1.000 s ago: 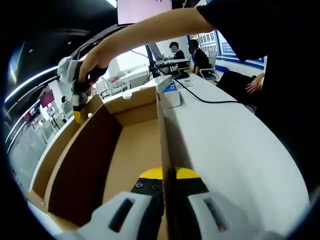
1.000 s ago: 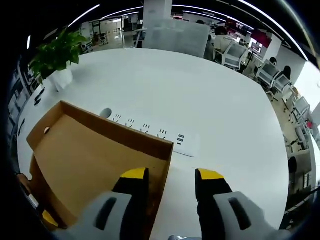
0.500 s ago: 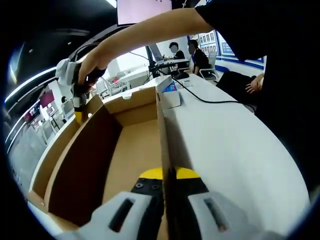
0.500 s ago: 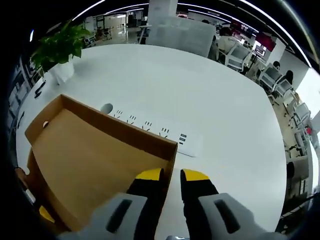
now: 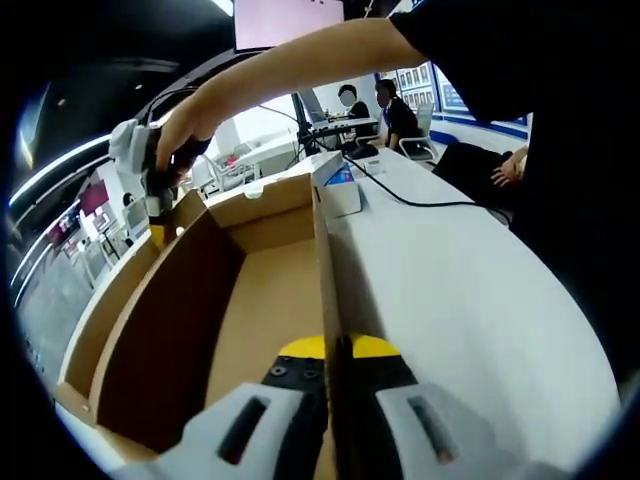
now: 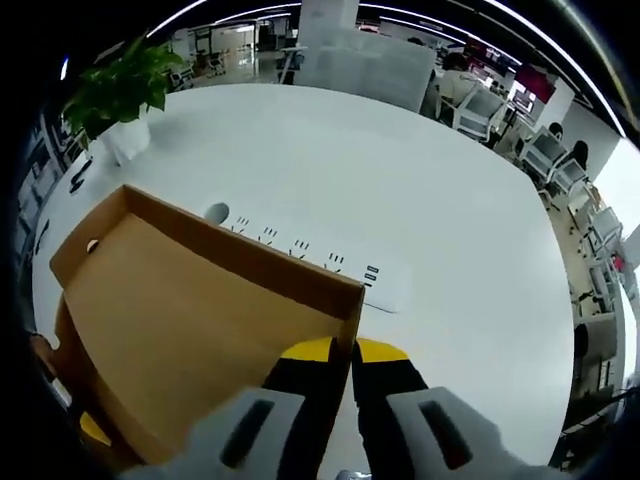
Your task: Operate the shoe box by opening the lid, removing the specified soft item, and placing it in the target area until the item is outside and the box remains undamaged.
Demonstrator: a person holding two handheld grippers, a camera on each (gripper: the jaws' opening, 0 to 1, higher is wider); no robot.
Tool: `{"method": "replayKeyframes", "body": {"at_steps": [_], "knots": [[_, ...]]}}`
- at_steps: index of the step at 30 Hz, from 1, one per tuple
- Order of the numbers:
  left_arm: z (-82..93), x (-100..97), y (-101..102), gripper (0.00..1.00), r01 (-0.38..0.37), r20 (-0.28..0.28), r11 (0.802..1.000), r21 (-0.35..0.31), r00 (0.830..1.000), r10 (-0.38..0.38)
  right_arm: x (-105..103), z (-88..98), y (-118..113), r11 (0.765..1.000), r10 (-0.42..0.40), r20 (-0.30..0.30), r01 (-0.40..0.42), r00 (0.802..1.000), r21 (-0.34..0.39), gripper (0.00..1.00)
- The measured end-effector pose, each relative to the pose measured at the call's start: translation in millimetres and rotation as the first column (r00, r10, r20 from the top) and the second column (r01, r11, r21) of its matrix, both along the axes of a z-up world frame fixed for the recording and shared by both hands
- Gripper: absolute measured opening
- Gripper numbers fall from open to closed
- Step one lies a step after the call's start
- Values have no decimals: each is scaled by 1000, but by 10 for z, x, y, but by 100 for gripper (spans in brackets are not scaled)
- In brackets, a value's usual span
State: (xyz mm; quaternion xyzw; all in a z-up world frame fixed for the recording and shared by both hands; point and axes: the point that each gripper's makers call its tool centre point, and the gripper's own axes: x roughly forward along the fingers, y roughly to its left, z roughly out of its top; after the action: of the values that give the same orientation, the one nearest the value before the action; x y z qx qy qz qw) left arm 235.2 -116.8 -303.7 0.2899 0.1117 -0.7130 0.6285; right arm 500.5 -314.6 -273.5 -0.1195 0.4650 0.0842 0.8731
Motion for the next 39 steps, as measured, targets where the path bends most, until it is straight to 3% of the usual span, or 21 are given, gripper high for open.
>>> {"method": "replayKeyframes", "body": {"at_steps": [4, 9, 32, 39], "knots": [[-1, -11, 1, 4, 1, 1, 1000, 1, 1000, -1, -3, 62, 1, 1000, -7, 13, 7, 1000, 4, 5], [-5, 15, -3, 3, 1, 1, 1000, 2, 1000, -1, 0, 167, 8, 999, 17, 38, -15, 999, -50, 5], [20, -144, 34, 3, 9, 0, 1000, 1, 1000, -9, -199, 623, -24, 1000, 16, 187, -11, 982, -26, 4], [8, -108, 21, 3, 6, -12, 1000, 6, 1000, -6, -229, 712, 1, 995, 57, 248, -36, 967, -88, 5]]}}
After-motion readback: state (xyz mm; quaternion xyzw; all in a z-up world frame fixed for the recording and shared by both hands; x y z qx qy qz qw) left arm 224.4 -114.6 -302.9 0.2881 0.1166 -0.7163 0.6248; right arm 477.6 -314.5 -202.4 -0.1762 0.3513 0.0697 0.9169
